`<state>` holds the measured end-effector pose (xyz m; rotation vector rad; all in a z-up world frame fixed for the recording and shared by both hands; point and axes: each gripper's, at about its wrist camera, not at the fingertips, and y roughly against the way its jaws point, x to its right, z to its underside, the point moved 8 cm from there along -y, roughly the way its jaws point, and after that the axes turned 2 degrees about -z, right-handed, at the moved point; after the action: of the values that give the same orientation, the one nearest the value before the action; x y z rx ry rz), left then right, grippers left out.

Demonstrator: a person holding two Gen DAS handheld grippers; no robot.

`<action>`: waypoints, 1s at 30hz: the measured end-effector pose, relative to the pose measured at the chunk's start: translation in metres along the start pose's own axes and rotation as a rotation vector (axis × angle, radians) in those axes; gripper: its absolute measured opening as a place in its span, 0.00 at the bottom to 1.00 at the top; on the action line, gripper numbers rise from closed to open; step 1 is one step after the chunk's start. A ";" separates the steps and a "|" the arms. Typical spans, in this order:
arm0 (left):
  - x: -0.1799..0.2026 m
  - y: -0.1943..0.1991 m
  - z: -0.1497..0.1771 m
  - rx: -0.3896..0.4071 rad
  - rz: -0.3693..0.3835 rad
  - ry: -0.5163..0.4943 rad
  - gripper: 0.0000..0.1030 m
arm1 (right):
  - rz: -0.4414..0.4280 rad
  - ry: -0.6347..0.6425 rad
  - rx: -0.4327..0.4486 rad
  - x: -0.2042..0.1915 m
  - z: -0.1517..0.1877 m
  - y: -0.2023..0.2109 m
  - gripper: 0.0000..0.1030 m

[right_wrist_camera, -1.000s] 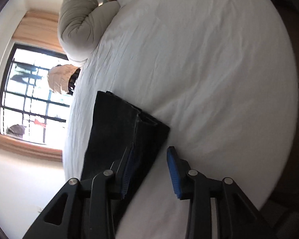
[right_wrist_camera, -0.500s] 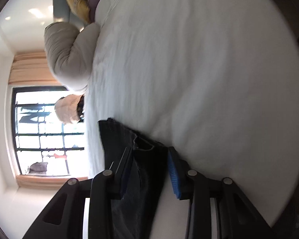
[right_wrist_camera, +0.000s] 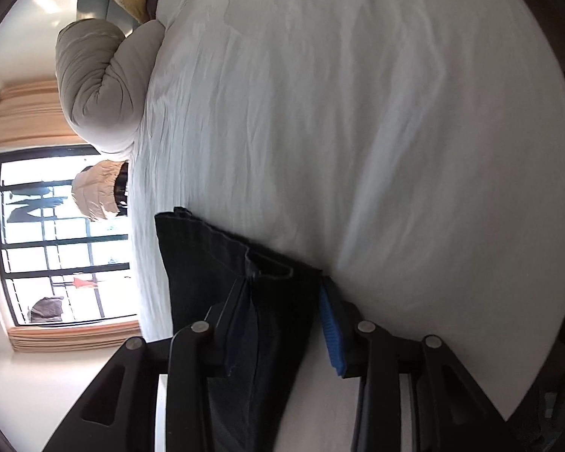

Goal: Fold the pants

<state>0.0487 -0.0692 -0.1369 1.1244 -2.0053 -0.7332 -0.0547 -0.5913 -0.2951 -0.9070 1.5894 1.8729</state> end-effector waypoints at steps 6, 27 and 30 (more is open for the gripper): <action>0.001 -0.005 0.005 -0.020 0.011 0.005 0.71 | -0.034 0.010 -0.017 -0.005 0.001 0.001 0.40; 0.001 -0.012 0.004 -0.040 0.014 0.032 0.71 | 0.015 0.177 0.043 -0.026 0.007 0.009 0.14; 0.000 -0.015 0.002 -0.043 0.019 0.063 0.71 | 0.027 0.196 0.053 -0.027 0.007 0.008 0.14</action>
<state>0.0543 -0.0758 -0.1490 1.0893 -1.9364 -0.7194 -0.0441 -0.5851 -0.2686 -1.0789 1.7659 1.7961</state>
